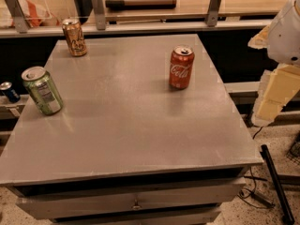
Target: Knock coke can over
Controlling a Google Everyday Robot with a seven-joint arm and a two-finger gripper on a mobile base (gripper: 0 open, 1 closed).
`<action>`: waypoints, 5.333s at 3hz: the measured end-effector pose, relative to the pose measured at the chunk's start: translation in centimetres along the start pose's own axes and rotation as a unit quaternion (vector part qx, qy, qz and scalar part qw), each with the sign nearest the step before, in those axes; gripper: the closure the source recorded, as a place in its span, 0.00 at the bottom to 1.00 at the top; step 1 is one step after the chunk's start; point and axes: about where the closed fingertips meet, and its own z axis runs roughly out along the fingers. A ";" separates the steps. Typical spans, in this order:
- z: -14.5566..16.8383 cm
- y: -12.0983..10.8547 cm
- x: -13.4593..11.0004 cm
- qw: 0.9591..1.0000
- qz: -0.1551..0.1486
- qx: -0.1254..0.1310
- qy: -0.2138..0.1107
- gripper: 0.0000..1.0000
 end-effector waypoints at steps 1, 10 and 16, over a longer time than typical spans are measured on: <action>0.0 -0.4 -0.1 1.000 0.001 0.007 -0.007 0.00; 10.5 -11.2 -5.5 0.903 0.050 0.026 -0.426 0.00; 15.7 -14.4 -10.0 0.848 0.044 -0.122 -0.514 0.00</action>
Offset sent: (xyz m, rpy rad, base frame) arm 0.0430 -0.0024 -0.0190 0.1675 -0.0546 0.0104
